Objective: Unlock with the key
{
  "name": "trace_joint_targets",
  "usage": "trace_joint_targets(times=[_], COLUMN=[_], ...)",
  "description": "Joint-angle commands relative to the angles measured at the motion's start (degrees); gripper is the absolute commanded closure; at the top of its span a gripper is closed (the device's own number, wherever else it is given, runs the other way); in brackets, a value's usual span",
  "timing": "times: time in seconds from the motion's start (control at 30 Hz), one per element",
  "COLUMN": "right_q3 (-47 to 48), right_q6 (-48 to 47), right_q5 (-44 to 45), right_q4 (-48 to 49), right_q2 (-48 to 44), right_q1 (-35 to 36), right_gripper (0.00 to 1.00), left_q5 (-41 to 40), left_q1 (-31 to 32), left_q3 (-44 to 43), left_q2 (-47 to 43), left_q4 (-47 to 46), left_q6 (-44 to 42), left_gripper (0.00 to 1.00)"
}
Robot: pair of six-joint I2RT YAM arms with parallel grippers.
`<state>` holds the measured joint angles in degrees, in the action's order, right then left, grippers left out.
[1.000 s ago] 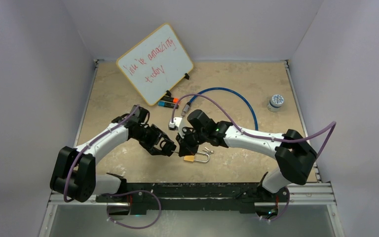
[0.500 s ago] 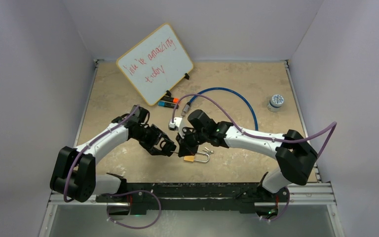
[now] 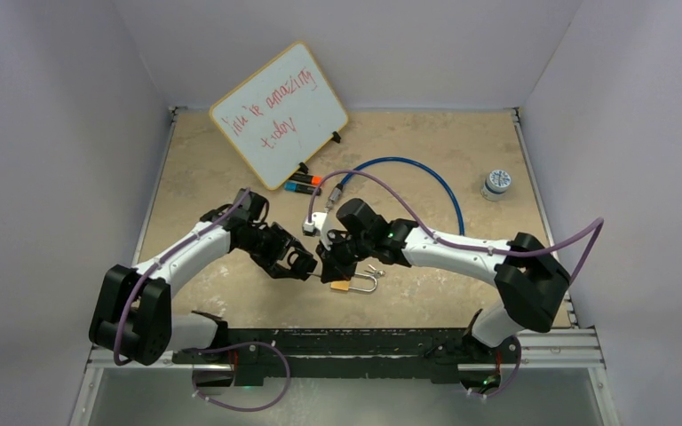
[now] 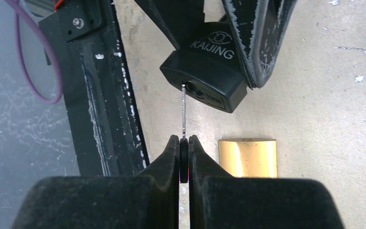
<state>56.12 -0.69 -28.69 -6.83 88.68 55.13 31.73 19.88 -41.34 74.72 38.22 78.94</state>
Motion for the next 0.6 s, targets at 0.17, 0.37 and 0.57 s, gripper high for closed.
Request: trace_joint_targets(times=[0.17,0.37,0.57], right_q3=[1.2,0.0,-0.8], right_q6=[0.2,3.9,7.3], right_q5=[6.1,8.4,11.2], right_q4=[-0.9,1.9,3.9], right_q2=[0.3,-2.2,-2.7], right_q1=[0.3,0.2,0.1], right_gripper=[1.00,1.00,1.00], left_q5=[3.3,3.0,2.7], left_q1=[-0.5,-0.5,-0.5], left_q3=[-0.4,-0.3,-0.5], left_q2=[-2.2,-2.2,-2.2], left_q4=[-1.1,-0.5,0.1], left_q6=[3.8,3.5,3.1], left_gripper=[0.93,0.93,0.93])
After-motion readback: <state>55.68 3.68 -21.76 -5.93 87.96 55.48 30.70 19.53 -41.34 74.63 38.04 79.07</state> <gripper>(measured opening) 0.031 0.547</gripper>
